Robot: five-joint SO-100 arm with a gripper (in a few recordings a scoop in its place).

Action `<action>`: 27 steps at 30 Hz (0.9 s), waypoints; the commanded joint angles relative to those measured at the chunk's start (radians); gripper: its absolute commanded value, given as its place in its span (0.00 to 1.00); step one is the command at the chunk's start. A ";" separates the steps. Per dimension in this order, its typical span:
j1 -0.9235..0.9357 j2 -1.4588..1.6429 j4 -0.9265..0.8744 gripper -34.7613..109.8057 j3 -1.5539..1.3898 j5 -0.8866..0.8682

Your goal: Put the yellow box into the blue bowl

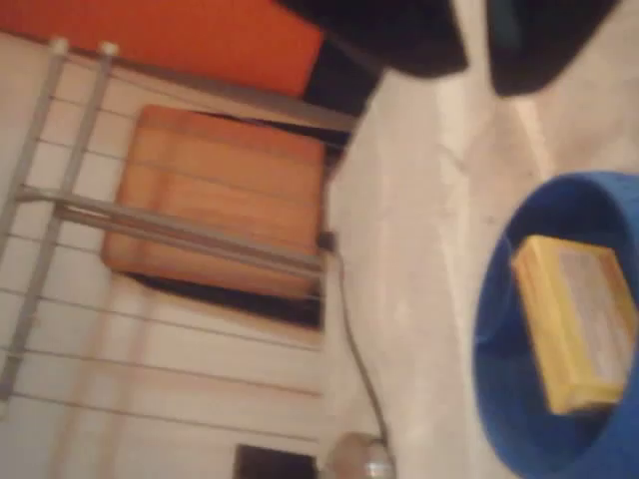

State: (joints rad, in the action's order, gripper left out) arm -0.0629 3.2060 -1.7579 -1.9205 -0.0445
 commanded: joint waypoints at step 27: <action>0.008 0.129 0.009 0.24 0.009 0.002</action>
State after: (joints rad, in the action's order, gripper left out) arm -0.0644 3.2965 -1.7579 -1.9190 -0.0445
